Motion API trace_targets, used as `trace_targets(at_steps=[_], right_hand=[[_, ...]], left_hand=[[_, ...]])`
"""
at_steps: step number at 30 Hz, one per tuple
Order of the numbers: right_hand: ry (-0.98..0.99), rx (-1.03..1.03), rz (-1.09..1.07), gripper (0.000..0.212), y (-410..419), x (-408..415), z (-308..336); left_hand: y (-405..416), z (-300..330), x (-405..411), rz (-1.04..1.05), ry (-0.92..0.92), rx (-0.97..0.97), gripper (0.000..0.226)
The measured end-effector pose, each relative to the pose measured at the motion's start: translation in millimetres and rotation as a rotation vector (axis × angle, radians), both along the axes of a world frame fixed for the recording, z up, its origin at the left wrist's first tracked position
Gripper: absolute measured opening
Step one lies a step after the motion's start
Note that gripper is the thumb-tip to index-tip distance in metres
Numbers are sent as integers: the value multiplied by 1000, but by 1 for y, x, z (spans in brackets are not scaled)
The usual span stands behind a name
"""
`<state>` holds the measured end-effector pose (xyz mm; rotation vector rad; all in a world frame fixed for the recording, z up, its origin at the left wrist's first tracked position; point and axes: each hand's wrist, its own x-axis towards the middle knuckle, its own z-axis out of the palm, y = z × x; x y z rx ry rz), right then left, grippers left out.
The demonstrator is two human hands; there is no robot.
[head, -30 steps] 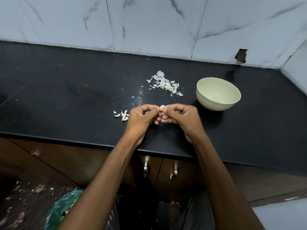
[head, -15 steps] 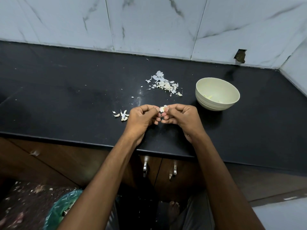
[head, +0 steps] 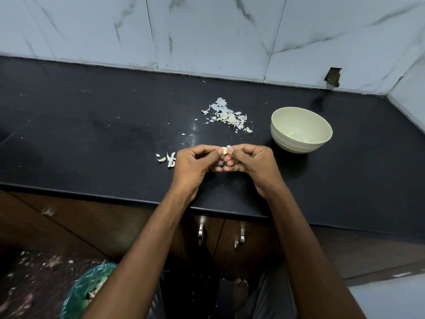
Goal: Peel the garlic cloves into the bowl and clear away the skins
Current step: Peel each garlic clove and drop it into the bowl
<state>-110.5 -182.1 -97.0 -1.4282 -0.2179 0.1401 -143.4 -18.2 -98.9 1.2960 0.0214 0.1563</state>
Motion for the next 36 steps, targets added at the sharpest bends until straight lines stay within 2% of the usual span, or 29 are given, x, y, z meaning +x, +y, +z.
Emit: trace_targets(at_steps=[4,9,16,26,32,36], right_hand=[[-6,-31,-12,10,3,1,-2],[-122,-122,-91,14,8,1,-7],[-222,-188,-94,7,6,-1,-10],[-213,-233,-16,14,5,0,-10],[-330,-349,-7,17,8,-2,-10],[-306,-344,22,16,7,-3,-10]], left_hand=[[-2,-2,0,69,-21,92,7],[-5,-5,1,131,-12,104,7],[-5,-7,3,71,-17,141,5],[-1,-9,5,30,-1,171,8],[-1,-10,6,43,-10,199,11],[-2,-9,5,34,-6,186,12]])
